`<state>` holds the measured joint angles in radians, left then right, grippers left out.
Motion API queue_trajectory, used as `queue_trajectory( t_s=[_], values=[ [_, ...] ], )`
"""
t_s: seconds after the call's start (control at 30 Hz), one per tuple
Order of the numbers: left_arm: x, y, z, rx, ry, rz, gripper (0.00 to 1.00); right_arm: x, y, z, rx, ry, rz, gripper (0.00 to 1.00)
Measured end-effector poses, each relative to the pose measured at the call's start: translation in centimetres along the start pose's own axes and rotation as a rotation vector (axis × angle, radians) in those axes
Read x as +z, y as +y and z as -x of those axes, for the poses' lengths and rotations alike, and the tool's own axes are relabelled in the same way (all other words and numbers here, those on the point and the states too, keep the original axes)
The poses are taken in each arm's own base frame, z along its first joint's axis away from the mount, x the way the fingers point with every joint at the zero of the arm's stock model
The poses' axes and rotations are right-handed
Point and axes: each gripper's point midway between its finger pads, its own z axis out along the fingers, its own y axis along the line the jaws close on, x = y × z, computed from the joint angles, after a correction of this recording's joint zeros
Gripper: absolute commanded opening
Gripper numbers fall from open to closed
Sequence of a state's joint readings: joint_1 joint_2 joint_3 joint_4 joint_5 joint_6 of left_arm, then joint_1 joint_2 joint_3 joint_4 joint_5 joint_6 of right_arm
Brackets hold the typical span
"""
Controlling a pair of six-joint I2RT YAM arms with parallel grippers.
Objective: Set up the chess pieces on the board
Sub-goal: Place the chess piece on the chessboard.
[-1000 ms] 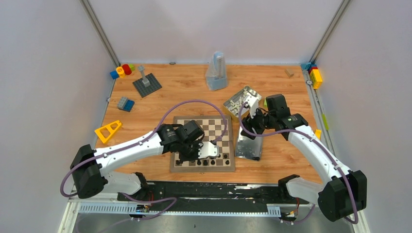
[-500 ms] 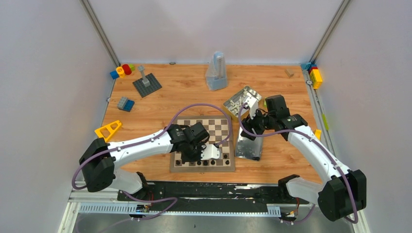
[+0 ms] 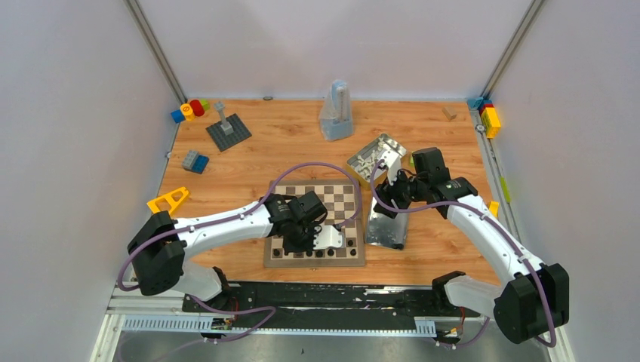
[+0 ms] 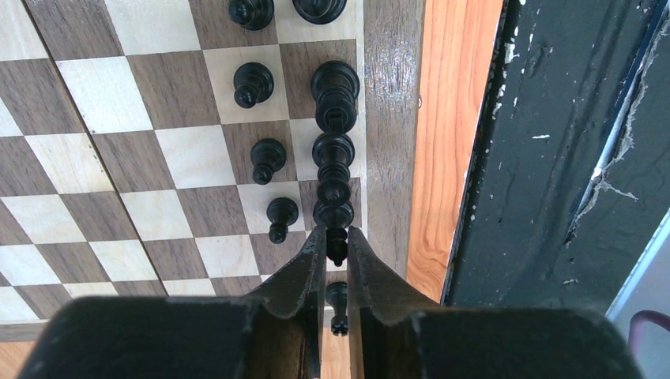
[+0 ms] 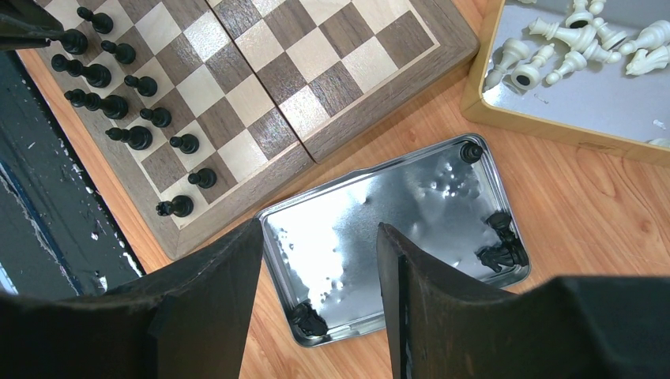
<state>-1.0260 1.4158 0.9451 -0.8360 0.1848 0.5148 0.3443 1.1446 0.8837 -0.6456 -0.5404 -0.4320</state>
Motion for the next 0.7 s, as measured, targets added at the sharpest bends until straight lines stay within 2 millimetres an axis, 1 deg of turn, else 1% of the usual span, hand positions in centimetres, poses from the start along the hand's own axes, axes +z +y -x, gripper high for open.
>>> queue_trajectory(
  t_s=[0.43, 0.57, 0.6, 0.7],
  values=[
    [0.19, -0.2, 0.04, -0.002, 0.0, -0.014, 0.27, 0.0, 0.0, -0.02, 0.0, 0.0, 0.0, 0.56],
    [0.23, -0.2, 0.02, -0.004, 0.001, -0.014, 0.32, 0.0, 0.0, -0.02, 0.0, 0.0, 0.0, 0.57],
    [0.26, -0.21, 0.0, -0.005, 0.003, -0.015, 0.35, 0.0, 0.0, -0.02, 0.0, 0.0, 0.0, 0.57],
    [0.31, -0.2, -0.03, -0.006, 0.005, -0.015, 0.4, 0.0, 0.0, -0.02, 0.0, 0.0, 0.0, 0.57]
  ],
)
